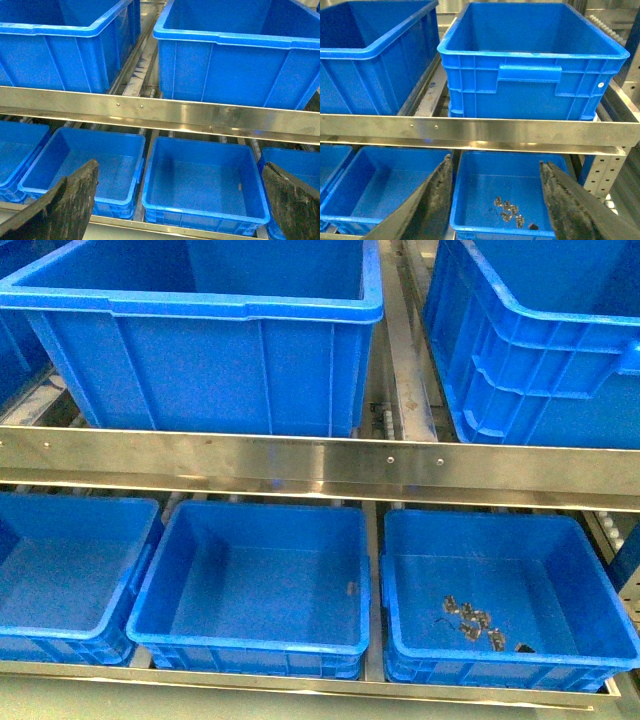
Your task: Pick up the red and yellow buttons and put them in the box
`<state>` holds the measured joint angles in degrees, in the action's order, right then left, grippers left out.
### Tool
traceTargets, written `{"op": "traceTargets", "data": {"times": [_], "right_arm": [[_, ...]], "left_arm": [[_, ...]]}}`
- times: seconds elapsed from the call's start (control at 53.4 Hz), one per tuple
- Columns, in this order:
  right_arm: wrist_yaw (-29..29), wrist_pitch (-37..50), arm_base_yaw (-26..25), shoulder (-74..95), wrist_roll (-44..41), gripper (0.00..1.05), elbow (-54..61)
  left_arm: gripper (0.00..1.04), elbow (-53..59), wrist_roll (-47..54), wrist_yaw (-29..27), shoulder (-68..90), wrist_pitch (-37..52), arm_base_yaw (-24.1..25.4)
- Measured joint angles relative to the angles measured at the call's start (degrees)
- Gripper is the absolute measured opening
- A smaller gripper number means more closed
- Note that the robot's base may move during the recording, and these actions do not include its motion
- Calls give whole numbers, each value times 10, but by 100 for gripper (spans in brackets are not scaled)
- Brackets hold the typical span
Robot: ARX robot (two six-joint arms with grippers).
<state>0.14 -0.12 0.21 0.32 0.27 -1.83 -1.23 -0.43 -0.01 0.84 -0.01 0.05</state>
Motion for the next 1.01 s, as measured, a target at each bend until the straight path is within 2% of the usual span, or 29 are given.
{"op": "traceTargets", "data": {"times": [0.075,0.187,1.012], "right_arm": [[0,0,0,0,0,81,0],[0,0,0,0,0,98,0],[0,0,0,0,0,97,0]], "left_arm": [[97,0,0,0,0,0,0],[97,0,0,0,0,0,0],[97,0,0,0,0,0,0]]}}
